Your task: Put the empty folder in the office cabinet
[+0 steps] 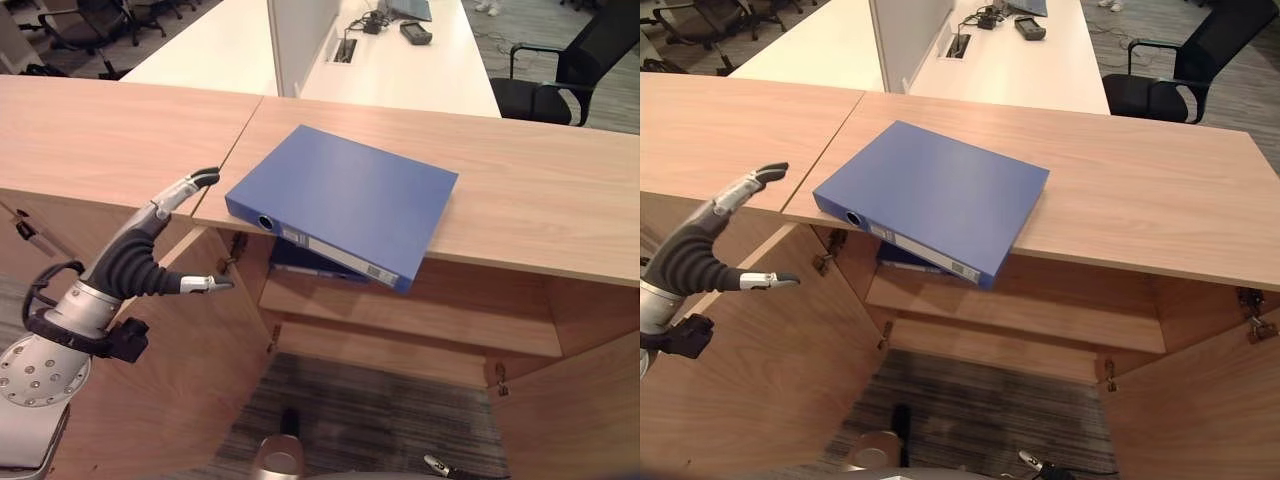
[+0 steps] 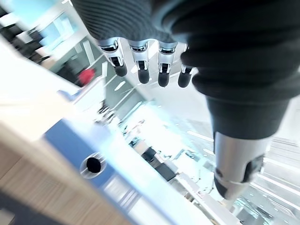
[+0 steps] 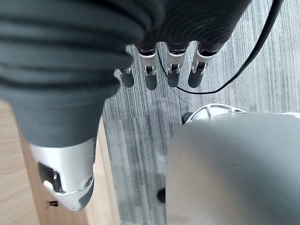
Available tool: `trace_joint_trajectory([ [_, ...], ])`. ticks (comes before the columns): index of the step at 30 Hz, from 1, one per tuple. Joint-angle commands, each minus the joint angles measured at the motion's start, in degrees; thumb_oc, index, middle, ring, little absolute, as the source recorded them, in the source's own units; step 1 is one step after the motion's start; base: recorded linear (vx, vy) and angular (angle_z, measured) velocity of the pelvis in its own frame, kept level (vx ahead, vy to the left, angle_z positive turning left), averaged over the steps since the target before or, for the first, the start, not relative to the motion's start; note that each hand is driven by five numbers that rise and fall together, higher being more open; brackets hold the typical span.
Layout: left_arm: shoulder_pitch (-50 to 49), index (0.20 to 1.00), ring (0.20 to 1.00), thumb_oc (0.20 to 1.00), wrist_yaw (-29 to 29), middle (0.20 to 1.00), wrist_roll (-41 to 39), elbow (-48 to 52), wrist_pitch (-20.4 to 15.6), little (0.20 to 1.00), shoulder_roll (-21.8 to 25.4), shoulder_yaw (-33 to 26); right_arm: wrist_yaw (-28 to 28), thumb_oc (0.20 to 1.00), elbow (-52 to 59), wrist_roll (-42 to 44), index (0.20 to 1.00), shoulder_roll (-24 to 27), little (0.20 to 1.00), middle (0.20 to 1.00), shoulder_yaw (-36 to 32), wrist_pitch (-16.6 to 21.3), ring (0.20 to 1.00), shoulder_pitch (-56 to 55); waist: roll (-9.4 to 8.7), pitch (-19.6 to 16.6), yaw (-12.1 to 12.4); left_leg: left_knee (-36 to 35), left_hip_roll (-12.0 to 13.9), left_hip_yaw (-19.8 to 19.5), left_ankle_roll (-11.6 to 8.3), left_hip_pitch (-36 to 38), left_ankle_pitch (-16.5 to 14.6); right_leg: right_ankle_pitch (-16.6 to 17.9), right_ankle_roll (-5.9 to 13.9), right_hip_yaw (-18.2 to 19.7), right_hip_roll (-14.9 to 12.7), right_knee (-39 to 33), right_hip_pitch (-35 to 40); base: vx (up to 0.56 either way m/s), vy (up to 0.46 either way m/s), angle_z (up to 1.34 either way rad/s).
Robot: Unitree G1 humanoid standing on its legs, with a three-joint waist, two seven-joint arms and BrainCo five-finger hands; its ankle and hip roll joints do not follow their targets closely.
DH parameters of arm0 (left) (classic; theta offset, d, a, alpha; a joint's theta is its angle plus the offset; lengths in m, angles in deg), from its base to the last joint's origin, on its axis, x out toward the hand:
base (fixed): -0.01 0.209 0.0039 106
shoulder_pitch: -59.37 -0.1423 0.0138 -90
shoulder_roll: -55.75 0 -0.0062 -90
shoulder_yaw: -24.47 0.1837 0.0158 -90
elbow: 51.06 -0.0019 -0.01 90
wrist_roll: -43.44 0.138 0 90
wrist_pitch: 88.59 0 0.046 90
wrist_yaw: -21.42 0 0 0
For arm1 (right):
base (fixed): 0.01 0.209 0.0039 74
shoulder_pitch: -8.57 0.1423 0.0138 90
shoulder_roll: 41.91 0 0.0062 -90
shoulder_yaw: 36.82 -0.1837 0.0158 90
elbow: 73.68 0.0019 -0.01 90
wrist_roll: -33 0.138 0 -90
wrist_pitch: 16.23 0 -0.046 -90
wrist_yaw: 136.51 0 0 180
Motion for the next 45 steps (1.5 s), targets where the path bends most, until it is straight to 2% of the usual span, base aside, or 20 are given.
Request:
trace_joint_trajectory([
  [1, 1.77, 1.0, 1.0, 1.0, 3.94, 1.0, -0.35, 1.42, -3.9, 1.0, -1.98, -1.27, -0.76, 1.0, -0.23, -0.56, 1.0, -1.87, 1.0, 1.0, 1.2, 0.11, 1.0, 0.85, -1.33, -2.59, -0.65, 6.93, 1.64, 1.68, -3.26, -3.57, -2.61, 5.33, -0.69, 0.0, 1.64, -5.08, 1.16, 0.04, 0.041, -0.11],
  [7, 7.73, 1.0, 1.0, 1.0, 12.39, 1.0, 9.1, 1.9, -6.83, 1.0, -9.68, 1.57, 0.46, 1.0, -1.54, 0.2, 1.0, -2.42, 1.0, 1.0, 0.47, 0.4, 1.0, 1.53, -1.71, -2.99, -1.56, 7.64, 1.1, 1.84, -2.89, -3.15, -4.11, 4.92, -0.49, 0.09, 0.84, -4.59, 1.55, 0.04, 0.033, -0.03],
  [11, 9.5, 1.0, 1.0, 1.0, 14.66, 1.0, 12.85, 2.0, -7.42, 1.0, -10.0, 4.63, 1.31, 1.0, -1.58, 0.37, 1.0, -2.52, 1.0, 1.0, 0.37, 0.59, 1.0, 1.71, -1.88, -3.06, -2.09, 8.07, 0.97, 2.19, -2.71, -3.06, -4.77, 4.97, -0.23, 0.5, 0.55, -4.54, 1.63, 0.01, 0.013, -0.03],
  [13, 11.43, 1.0, 1.0, 1.0, 16.51, 1.0, 16.76, 0.41, -7.01, 1.0, -9.41, 8.81, 2.38, 1.0, -1.47, 0.32, 1.0, -2.7, 1.0, 1.0, 1.04, 0.74, 1.0, 1.95, -2.12, -3.17, -2.98, 8.67, 1.05, 2.54, -2.65, -3.27, -5.13, 5.16, -0.12, 0.93, 0.35, -4.74, 1.59, 0.02, 0.032, -0.05],
  [20, 17.12, 1.0, 1.0, 1.0, 14.87, 1.0, 24.27, -8.41, -5.47, 1.0, -6.78, 22.88, 4.72, 1.0, -0.93, -0.19, 1.0, -1.79, 1.0, 1.0, 2.01, 0.79, 1.0, 3.35, -2.4, -3.45, -4.73, 10.26, 1.8, 3.46, -2.52, -4.14, -5.58, 5.77, -0.09, 2.45, 0.43, -5.51, 1.13, 0.0, 0.015, -0.12],
  [25, 18.23, 1.0, 1.0, 1.0, 13.75, 1.0, 27.36, -13.08, -5.18, 1.0, -7.59, 27.36, 6.28, 1.0, -2.52, -0.6, 1.0, -1.27, 1.0, 1.0, 0.89, 0.61, 1.0, 4.72, -2.09, -3.86, -5.01, 11.21, 2.11, 3.76, -2.52, -4.42, -5.78, 5.96, -0.26, 3.24, 0.55, -6.05, 1.15, 0.0, 0.029, -0.1],
  [29, 18.43, 1.0, 1.0, 1.0, 14.08, 1.0, 29.64, -14.44, -4.35, 1.0, -8.02, 28.39, 7.55, 1.0, -2.59, -0.95, 1.0, -1.38, 1.0, 1.0, 1.52, 1.39, 1.0, 5.3, -1.97, -4.15, -5.16, 11.93, 2.44, 3.96, -2.49, -4.46, -5.95, 5.99, -0.45, 3.86, 0.63, -6.05, 1.22, 0.01, 0.019, -0.03],
  [30, 18.47, 1.0, 1.0, 1.0, 14.6, 1.0, 32.68, -16.78, -3.54, 1.0, -8.0, 29.03, 6.23, 1.0, -0.8, -0.66, 1.0, -1.6, 1.0, 1.0, 1.73, 1.54, 1.0, 3.57, -2.01, -4.32, -5.83, 12.33, 2.76, 4.38, -2.49, -4.28, -6.12, 6.09, -0.48, 4.56, 0.71, -5.95, 0.99, -0.01, 0.008, -0.04],
  [36, 22.48, 1.0, 1.0, 1.0, 14.83, 1.0, 39.45, -22.29, -2.0, 1.0, -8.34, 30.67, 6.09, 1.0, 0.51, -1.56, 1.0, -0.77, 1.0, 1.0, 1.94, 1.27, 1.0, 1.05, -2.41, -5.16, -7.88, 14.31, 3.8, 5.23, -2.74, -5.16, -6.63, 6.09, -0.93, 6.42, 0.94, -5.97, 0.53, -0.01, -0.01, -0.25],
  [37, 24.07, 1.0, 1.0, 1.0, 17.07, 1.0, 43.2, -25.18, -1.22, 1.0, -8.72, 31.32, 6.06, 1.0, 0.73, -1.72, 1.0, -0.59, 1.0, 1.0, 2.23, 1.31, 1.0, 0.96, -2.51, -5.35, -8.15, 14.81, 4.07, 5.41, -2.91, -5.34, -6.66, 6.15, -1.0, 6.76, 1.1, -6.07, 0.48, -0.01, -0.026, -0.3],
  [39, 28.42, 1.0, 1.0, 1.0, 18.67, 1.0, 48.93, -29.97, 0.19, 1.0, -9.14, 34.81, 6.18, 1.0, 0.8, -2.17, 1.0, -0.04, 1.0, 1.0, 2.86, 1.39, 1.0, 0.93, -2.5, -5.57, -8.91, 15.47, 4.74, 5.99, -3.11, -5.54, -6.59, 6.24, -1.17, 7.44, 1.35, -6.18, 0.28, -0.02, -0.023, -0.19],
  [45, 32.25, 1.0, 1.0, 1.0, 18.59, 1.0, 56.9, -36.59, 1.75, 1.0, -9.25, 40.41, 6.66, 1.0, 0.99, -2.78, 1.0, 0.8, 1.0, 1.0, 3.18, 1.55, 1.0, 0.56, -2.04, -5.86, -10.0, 16.34, 5.65, 6.99, -3.28, -5.62, -6.66, 6.39, -1.41, 8.88, 1.81, -6.18, 0.04, -0.01, -0.008, -0.19],
])
